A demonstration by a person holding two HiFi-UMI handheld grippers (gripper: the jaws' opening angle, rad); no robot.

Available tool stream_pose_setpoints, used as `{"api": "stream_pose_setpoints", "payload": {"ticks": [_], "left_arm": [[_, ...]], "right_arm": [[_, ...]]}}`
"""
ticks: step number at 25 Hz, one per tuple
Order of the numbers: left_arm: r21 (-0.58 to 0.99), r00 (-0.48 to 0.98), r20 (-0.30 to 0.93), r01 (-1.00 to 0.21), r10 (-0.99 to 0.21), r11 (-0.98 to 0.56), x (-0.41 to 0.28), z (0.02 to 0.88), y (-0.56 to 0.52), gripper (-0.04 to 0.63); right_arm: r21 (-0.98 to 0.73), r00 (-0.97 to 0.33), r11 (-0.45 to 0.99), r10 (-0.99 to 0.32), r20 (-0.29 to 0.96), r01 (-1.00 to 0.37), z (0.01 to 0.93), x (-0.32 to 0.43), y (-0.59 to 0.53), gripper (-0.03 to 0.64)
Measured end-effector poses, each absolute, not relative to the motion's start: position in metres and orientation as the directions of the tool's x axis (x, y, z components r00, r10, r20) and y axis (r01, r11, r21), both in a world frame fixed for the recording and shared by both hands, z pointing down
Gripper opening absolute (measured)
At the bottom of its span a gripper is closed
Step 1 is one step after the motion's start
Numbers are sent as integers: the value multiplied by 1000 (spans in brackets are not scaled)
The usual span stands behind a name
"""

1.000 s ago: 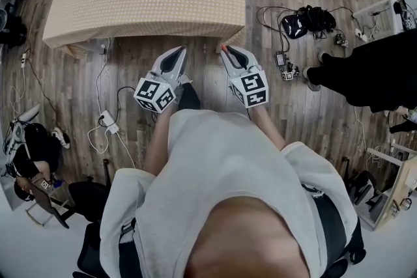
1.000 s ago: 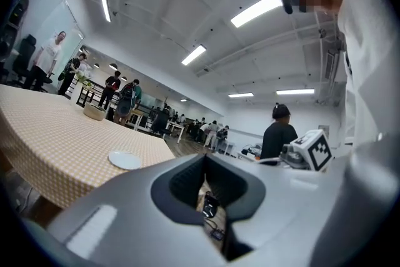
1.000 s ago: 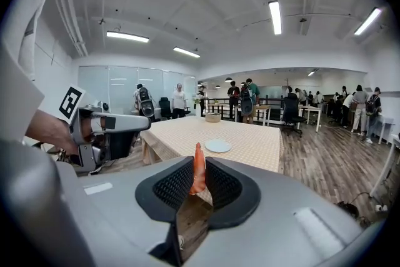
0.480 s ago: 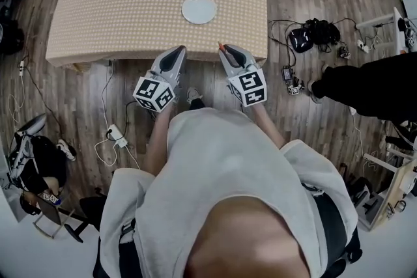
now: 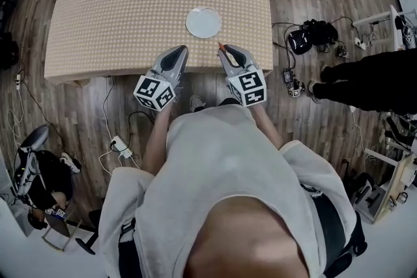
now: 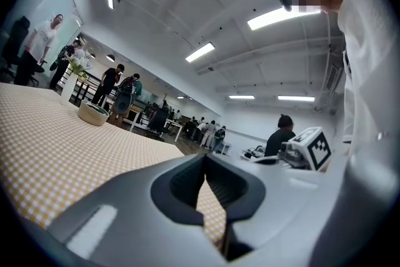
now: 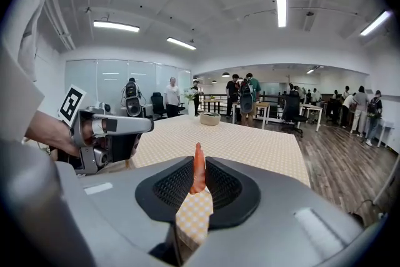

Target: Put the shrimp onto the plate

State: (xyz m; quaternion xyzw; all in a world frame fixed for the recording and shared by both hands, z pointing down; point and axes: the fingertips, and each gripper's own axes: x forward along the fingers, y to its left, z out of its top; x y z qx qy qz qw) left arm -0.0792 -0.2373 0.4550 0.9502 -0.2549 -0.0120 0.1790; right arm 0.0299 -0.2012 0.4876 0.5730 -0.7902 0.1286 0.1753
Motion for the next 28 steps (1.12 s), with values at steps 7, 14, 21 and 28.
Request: {"api": "stream_pose_setpoints", "payload": {"ticks": [7,14,21,28], "left_arm": [[355,858,86,-502,-507,-789,-66,462,-249,9],[362,789,110,-598,-604,-716,-64,461,-256,9],[386,748,143,-646,-648,-659,-55,477,-261,9],[402,738,220,-664,-638,-630,-55,507,-265,9]], "right_arm": [[-23,-296,317,-853,430,-948,495,46,-217,60],[-39,-378,405,-810,448,-914,498,59,-231,58],[-78,-435,457,-762,479,-886,519,67,-238,58],[-119,-452,464,-721,525,-878,543,68,-241,58]]}}
